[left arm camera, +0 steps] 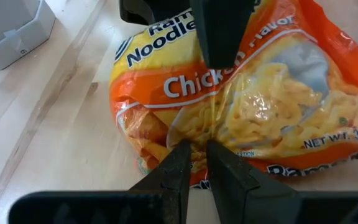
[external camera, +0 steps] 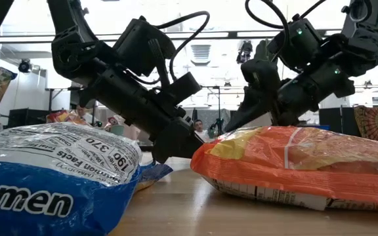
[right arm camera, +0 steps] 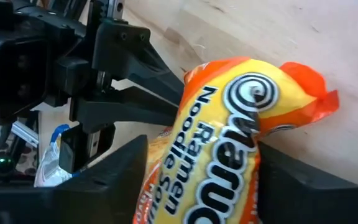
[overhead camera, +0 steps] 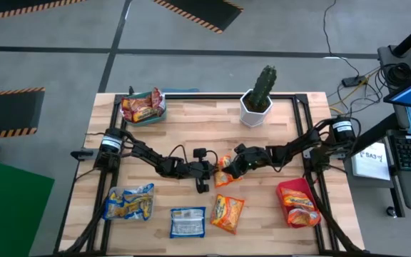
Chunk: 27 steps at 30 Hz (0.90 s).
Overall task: Sort Maruchan noodles
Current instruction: Put the top orange noodle pack into the red bin
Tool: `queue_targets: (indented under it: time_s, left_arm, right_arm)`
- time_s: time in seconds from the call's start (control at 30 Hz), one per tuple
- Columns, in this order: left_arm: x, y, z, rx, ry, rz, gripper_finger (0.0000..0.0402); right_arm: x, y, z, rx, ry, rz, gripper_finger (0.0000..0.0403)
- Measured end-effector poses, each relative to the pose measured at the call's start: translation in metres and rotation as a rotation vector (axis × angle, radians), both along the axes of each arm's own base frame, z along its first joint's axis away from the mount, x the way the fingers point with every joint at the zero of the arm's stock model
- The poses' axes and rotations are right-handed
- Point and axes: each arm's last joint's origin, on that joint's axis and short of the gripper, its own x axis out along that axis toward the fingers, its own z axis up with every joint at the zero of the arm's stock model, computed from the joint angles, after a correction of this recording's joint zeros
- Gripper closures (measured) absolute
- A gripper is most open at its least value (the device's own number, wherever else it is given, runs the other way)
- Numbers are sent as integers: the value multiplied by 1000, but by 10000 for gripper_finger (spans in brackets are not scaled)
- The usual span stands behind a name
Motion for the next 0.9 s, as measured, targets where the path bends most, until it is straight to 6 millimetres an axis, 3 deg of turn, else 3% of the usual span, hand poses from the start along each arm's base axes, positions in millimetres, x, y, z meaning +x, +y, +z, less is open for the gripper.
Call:
queue_targets:
  time_s: [0.27,0.43,0.67,0.9]
  left_arm:
    - [0,-1,2,-3,-6,-1,363]
    - [-3,-2,18,10,4,-15,363]
    - [-19,-2,71,63,13,-44,363]
    - [-42,0,131,84,-94,-67,363]
  right_arm:
    - [-3,0,4,-7,22,10,308]
    - [-5,1,12,1,10,35,363]
    - [-12,2,40,0,-64,111,373]
    - [-28,4,98,-80,66,192,374]
